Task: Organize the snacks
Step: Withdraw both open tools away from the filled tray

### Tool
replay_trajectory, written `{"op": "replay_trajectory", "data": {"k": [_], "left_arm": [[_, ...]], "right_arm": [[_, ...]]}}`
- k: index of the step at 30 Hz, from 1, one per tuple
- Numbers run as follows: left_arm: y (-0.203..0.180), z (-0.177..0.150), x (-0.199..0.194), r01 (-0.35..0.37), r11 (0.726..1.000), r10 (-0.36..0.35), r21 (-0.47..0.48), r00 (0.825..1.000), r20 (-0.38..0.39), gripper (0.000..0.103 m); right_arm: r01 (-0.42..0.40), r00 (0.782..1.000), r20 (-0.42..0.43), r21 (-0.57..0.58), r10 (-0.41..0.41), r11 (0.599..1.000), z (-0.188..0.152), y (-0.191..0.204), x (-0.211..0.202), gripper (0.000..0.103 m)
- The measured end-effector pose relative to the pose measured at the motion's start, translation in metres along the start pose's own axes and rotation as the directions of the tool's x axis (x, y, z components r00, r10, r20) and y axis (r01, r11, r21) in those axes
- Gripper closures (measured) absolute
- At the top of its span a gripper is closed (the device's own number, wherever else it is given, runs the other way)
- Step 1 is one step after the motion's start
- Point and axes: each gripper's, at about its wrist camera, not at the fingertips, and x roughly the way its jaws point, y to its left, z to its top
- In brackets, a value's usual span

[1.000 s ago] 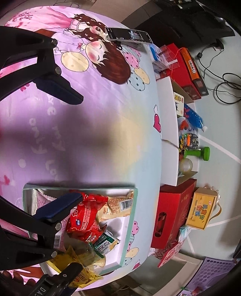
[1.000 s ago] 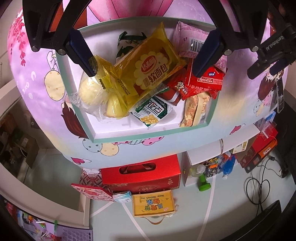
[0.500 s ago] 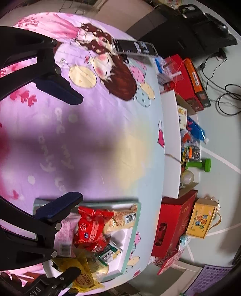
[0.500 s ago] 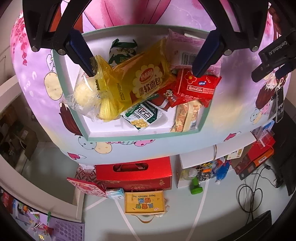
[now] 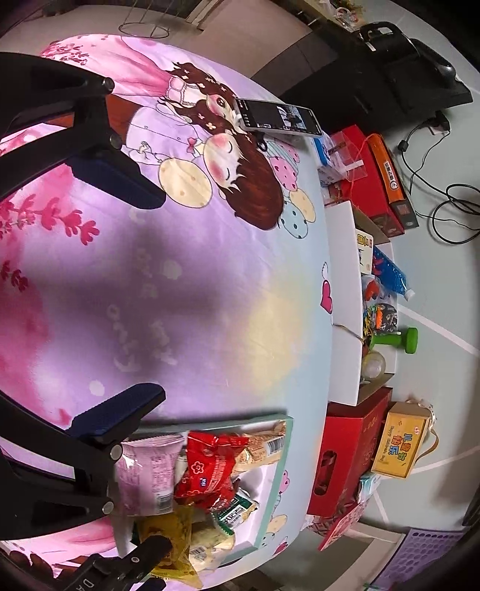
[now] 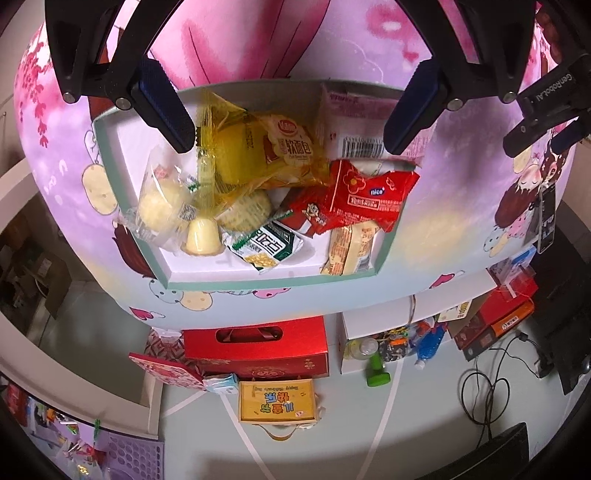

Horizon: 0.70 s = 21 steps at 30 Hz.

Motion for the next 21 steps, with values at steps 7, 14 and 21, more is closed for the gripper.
{"op": "replay_trajectory", "data": {"k": [7, 14, 21], "left_arm": [[0.008, -0.011, -0.004, 0.015, 1.000, -0.016, -0.020, 1.000, -0.010, 0.008], [0.010, -0.022, -0.008, -0.004, 1.000, 0.004, -0.005, 1.000, -0.011, 0.008], [0.016, -0.034, -0.009, -0.018, 1.000, 0.017, -0.001, 1.000, -0.023, 0.008]], "right_arm": [[0.030, 0.999, 0.019, 0.019, -0.031, 0.999, -0.011, -0.005, -0.008, 0.000], [0.044, 0.999, 0.011, -0.012, -0.044, 0.999, -0.024, 0.003, -0.010, 0.000], [0.026, 1.000, -0.015, -0.033, -0.027, 0.999, -0.040, 0.012, -0.010, 0.000]]}}
